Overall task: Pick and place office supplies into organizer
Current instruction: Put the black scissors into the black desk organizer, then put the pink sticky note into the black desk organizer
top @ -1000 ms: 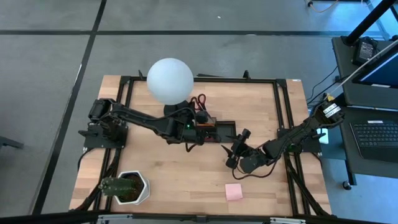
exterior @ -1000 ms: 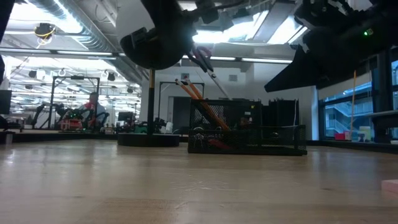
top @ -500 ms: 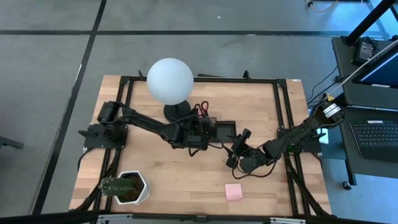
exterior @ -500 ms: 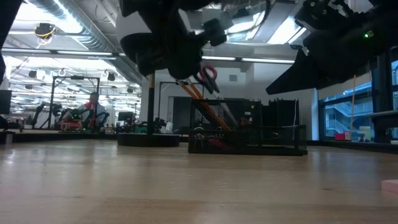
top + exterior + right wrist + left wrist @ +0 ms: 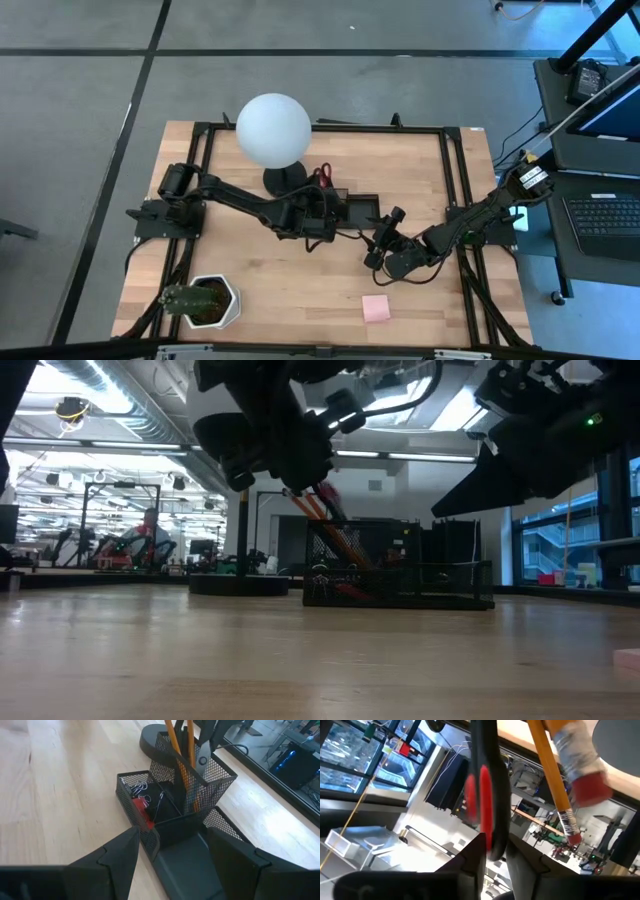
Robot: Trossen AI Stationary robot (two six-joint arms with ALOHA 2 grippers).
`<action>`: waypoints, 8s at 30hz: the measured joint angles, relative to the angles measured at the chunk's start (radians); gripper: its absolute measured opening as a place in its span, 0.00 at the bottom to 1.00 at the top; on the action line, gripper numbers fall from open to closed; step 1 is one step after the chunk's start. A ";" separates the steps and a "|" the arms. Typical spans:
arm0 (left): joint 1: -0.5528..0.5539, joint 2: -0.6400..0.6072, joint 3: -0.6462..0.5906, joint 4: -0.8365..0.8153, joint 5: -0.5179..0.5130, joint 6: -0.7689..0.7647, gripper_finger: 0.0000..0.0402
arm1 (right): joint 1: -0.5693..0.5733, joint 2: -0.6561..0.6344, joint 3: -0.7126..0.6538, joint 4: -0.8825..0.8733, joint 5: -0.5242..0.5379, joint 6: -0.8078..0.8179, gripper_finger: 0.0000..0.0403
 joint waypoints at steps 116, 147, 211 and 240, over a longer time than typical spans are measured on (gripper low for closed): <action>-0.416 0.200 -0.044 1.007 0.947 -1.452 0.31 | 0.026 0.299 0.111 0.121 -0.830 -0.353 0.59; -0.263 0.196 -0.041 0.266 0.707 -1.102 0.34 | -0.179 0.307 0.102 0.188 -0.803 -0.344 0.59; -0.277 0.214 -0.046 0.385 0.703 -1.185 0.05 | -0.237 0.310 0.104 0.303 -0.850 -0.031 0.59; -0.179 0.146 0.162 0.292 0.455 -1.228 0.02 | -0.055 -0.162 0.102 -0.448 -0.534 0.299 0.59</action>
